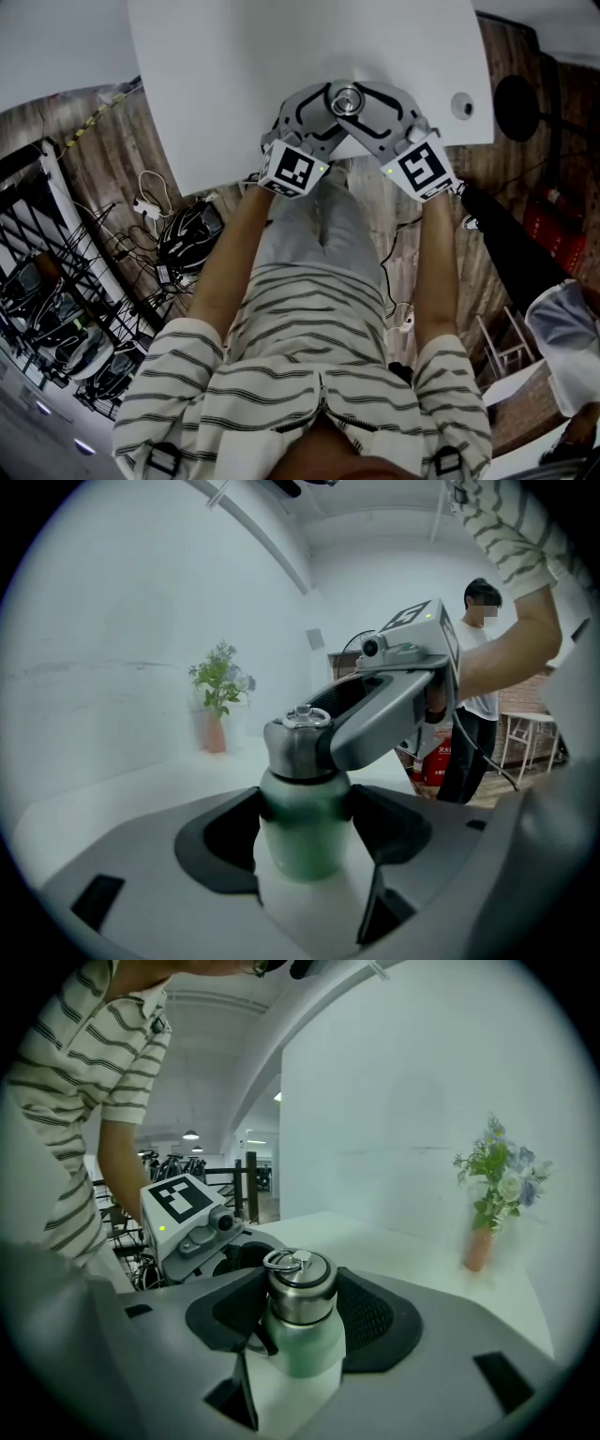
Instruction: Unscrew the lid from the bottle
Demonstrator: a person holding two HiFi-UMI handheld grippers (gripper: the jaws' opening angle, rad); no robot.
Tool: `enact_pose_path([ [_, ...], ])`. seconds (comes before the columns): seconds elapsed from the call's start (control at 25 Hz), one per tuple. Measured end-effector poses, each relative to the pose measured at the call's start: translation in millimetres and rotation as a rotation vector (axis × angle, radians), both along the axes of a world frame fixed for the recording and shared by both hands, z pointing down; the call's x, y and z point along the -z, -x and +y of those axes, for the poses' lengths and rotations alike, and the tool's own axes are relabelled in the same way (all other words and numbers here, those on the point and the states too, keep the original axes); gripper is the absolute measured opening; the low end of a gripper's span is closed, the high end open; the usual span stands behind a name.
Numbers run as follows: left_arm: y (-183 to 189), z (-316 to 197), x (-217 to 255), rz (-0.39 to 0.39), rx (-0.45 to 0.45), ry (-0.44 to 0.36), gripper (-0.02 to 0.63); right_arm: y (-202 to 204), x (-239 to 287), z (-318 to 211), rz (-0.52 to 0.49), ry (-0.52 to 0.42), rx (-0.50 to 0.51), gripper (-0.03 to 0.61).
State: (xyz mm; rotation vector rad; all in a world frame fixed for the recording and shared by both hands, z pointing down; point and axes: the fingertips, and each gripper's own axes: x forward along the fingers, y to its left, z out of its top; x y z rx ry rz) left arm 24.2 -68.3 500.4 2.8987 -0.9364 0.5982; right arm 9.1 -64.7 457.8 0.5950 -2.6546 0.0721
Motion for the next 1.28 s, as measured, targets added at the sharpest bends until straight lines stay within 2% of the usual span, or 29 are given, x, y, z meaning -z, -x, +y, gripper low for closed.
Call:
enact_pose_path([
  [0.24, -3, -1, 3, -0.003, -0.019, -0.002, 0.307, -3, 1, 2, 0.052, 0.015, 0.265, 0.244],
  [0.36, -4, 0, 1, -0.008, -0.022, 0.002, 0.307, -4, -1, 5, 0.076, 0.032, 0.367, 0.244],
  [0.52, -3, 0, 0, -0.012, -0.026, 0.005, 0.307, -4, -2, 4, 0.103, 0.048, 0.448, 0.244],
  [0.68, 0, 0, -3, -0.012, -0.024, 0.007, 0.307, -2, -4, 5, 0.123, 0.046, 0.456, 0.245],
  [0.8, 0, 0, -3, -0.011, -0.023, 0.006, 0.307, -1, -6, 4, 0.106, 0.069, 0.412, 0.25],
  [0.84, 0, -1, -3, -0.011, -0.023, 0.006, 0.307, -1, -7, 3, 0.091, 0.087, 0.387, 0.267],
  [0.88, -1, -1, -3, -0.01, -0.022, 0.005, 0.307, -2, -8, 3, 0.077, 0.102, 0.36, 0.34],
  [0.92, -1, -2, -3, -0.009, -0.022, 0.003, 0.307, -2, -8, 4, 0.063, 0.109, 0.333, 0.373],
  [1.0, -1, -1, -2, -0.007, -0.023, 0.0, 0.307, -3, -6, 6, 0.023, 0.104, 0.268, 0.373],
  [1.16, -2, 0, -1, -0.007, -0.018, 0.004, 0.307, -8, 9, 0, -0.083, 0.032, 0.025, 0.367],
  [1.28, -2, 0, -2, -0.007, -0.016, 0.002, 0.307, -8, 14, -4, -0.124, 0.001, -0.169, 0.35],
])
